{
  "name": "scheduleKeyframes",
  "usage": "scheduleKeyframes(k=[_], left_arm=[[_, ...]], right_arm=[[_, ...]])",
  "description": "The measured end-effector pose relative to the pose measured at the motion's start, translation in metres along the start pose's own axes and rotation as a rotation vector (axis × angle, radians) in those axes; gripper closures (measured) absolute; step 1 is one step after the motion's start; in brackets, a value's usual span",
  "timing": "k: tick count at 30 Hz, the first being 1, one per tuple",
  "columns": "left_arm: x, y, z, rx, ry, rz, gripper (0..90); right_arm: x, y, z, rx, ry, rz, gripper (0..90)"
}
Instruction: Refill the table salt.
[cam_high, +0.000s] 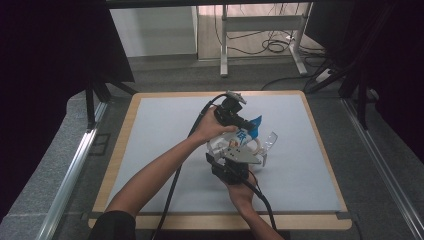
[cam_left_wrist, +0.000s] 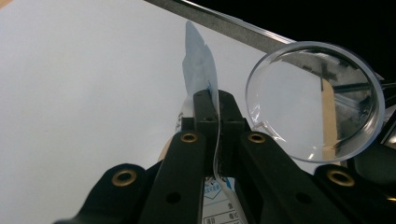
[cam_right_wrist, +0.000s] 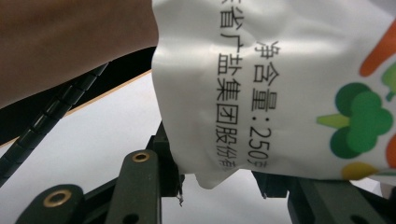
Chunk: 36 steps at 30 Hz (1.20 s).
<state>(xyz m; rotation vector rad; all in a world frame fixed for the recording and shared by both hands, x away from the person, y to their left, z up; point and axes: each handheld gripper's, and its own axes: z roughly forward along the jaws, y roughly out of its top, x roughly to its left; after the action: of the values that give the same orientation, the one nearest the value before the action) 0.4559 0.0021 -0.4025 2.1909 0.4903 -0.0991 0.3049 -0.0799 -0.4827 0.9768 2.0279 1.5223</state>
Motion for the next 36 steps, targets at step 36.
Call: scheduleKeyframes(k=[36], left_arm=[[0.0007,0.0021,0.0006,0.001,-0.008,0.001,90.0]], right_arm=[[-0.0015,0.0035,-0.0022,-0.016,0.000,0.000,60.2]])
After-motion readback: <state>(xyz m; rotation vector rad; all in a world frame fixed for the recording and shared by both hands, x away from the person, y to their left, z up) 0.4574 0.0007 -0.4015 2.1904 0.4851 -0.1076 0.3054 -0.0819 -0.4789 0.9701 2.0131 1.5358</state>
